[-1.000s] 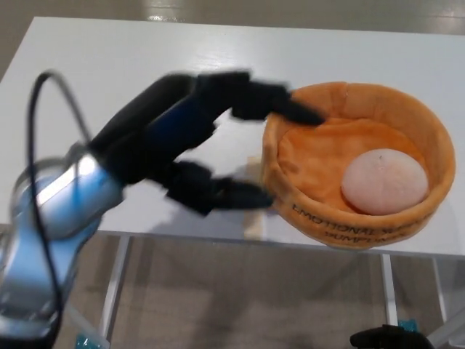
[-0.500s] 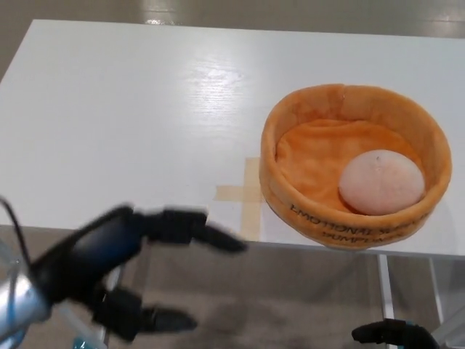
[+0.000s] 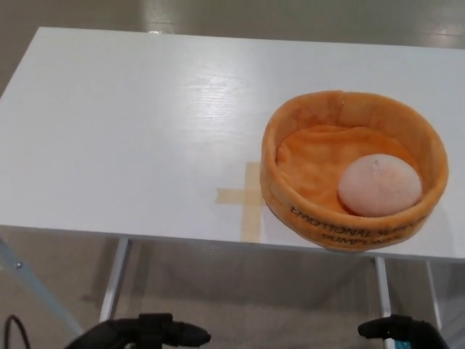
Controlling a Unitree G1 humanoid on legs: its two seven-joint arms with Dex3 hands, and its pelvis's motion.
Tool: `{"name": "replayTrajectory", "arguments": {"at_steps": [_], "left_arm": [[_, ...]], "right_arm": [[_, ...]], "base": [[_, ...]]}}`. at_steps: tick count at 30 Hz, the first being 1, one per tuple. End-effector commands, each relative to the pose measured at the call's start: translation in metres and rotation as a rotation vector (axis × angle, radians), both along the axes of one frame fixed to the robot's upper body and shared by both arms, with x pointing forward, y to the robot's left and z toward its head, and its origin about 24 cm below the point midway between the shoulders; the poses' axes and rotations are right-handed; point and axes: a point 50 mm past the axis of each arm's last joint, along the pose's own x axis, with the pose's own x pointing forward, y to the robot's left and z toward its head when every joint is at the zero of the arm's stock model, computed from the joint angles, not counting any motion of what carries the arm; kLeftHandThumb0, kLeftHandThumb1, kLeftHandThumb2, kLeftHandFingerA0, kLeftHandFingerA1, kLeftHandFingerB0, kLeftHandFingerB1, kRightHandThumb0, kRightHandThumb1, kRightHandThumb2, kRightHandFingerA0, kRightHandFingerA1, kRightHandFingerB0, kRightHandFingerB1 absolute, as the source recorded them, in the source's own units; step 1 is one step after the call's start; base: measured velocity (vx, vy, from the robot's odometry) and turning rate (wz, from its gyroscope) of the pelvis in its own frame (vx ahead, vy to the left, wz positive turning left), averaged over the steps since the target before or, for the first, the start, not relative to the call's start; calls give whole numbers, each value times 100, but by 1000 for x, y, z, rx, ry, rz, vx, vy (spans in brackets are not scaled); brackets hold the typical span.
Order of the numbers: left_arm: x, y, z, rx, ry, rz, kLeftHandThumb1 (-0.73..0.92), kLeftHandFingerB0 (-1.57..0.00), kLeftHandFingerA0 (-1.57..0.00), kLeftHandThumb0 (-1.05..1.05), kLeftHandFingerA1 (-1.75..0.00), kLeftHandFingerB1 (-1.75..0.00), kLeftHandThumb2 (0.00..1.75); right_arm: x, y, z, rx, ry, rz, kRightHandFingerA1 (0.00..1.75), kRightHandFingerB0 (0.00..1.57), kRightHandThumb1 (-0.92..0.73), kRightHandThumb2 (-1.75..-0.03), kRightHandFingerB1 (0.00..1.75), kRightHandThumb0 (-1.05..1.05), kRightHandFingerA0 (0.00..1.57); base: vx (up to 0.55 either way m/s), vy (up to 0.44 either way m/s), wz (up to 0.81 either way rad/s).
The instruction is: Use the left hand to pick up the pink round toy on the left and place it inside the orange plate on the desk.
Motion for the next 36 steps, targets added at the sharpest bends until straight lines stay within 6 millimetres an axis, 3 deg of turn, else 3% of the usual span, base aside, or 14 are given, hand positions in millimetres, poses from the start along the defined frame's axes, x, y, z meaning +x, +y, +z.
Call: {"name": "replayTrajectory", "arguments": {"at_steps": [1,6,15,16,18,19,23,30,31,36], "left_arm": [[17,-11,-41,236,-17,94,54,-55,-62,-29,-41,-37,56],[29,-12,-57,300,16,216,53,-58,-65,-33,-44,-40,56],[27,-2,-73,485,-9,346,53,-59,-59,-36,-42,-40,56],[22,4,-77,543,-5,386,43,-53,-52,-42,-61,-54,80],[16,11,-82,599,5,430,43,-53,-52,-42,-61,-54,80],[12,16,-84,559,48,502,54,-60,-49,-36,-49,-41,56],[13,20,-84,536,69,533,51,-66,-56,-37,-47,-42,56],[15,21,-85,545,87,538,51,-65,-55,-36,-47,-42,56],[14,21,-85,547,86,540,44,-57,-50,-45,-60,-56,81],[16,20,-84,554,69,546,44,-55,-52,-44,-61,-56,81]], "right_arm": [[-3,-5,0,0,-6,-25,93,58,-58,-60,78,-14,67],[-2,-4,0,-7,-4,-26,89,56,-59,-60,75,-15,64],[-1,-2,-1,7,-1,-31,89,55,-60,-59,75,-14,62],[-1,-2,0,6,-3,-32,91,56,-59,-59,75,-15,66],[0,-2,0,3,-6,-34,91,56,-59,-59,75,-15,66],[-1,-2,0,-1,-5,-27,92,58,-59,-58,76,-16,67],[1,-1,1,7,-12,-23,93,59,-59,-59,78,-16,67],[2,1,1,10,-7,-17,92,57,-60,-59,76,-15,67],[3,1,1,12,-6,-18,92,57,-59,-59,76,-15,66],[5,1,3,10,-8,-14,91,57,-60,-58,75,-15,66]], "base": [[0,0,0],[0,0,0],[0,0,0],[0,0,0],[0,0,0],[0,0,0],[0,0,0],[0,0,0],[0,0,0],[0,0,0]]}}
